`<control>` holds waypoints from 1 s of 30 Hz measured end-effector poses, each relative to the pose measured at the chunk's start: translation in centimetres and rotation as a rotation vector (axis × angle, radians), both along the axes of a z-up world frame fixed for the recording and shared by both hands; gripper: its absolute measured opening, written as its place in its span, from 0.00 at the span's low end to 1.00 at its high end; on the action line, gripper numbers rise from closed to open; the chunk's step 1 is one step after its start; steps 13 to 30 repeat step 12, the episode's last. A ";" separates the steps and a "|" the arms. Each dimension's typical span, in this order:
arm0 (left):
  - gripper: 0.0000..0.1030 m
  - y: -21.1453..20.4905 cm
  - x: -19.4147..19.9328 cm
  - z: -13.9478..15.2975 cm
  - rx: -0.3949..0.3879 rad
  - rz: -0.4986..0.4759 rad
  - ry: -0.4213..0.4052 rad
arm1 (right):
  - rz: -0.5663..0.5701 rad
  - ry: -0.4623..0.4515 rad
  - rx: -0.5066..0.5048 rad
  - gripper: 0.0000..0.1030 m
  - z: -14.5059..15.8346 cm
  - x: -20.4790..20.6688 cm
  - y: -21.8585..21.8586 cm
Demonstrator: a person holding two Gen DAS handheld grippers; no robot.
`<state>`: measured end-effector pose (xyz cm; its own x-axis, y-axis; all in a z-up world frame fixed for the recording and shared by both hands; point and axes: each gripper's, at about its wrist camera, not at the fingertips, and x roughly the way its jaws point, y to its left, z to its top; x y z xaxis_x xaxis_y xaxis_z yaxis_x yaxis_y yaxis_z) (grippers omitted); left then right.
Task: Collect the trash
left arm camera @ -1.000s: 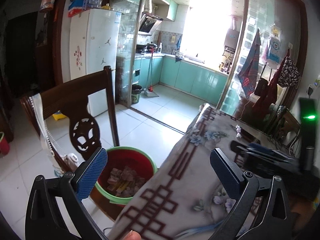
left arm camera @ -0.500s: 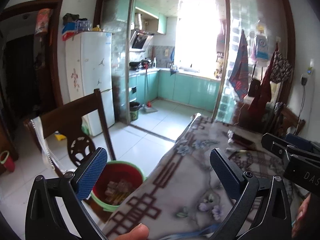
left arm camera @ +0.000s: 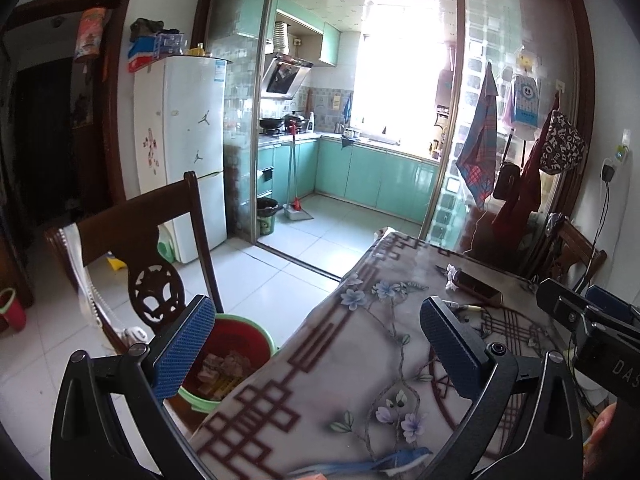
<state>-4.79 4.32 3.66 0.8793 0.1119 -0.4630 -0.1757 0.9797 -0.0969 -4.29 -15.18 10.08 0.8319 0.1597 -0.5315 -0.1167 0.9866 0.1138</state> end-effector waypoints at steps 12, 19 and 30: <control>1.00 -2.3 1.1 0.1 0.013 -0.063 -0.004 | -0.030 0.010 0.021 0.87 -1.1 0.7 -2.2; 1.00 -2.3 1.1 0.1 0.013 -0.063 -0.004 | -0.030 0.010 0.021 0.87 -1.1 0.7 -2.2; 1.00 -2.3 1.1 0.1 0.013 -0.063 -0.004 | -0.030 0.010 0.021 0.87 -1.1 0.7 -2.2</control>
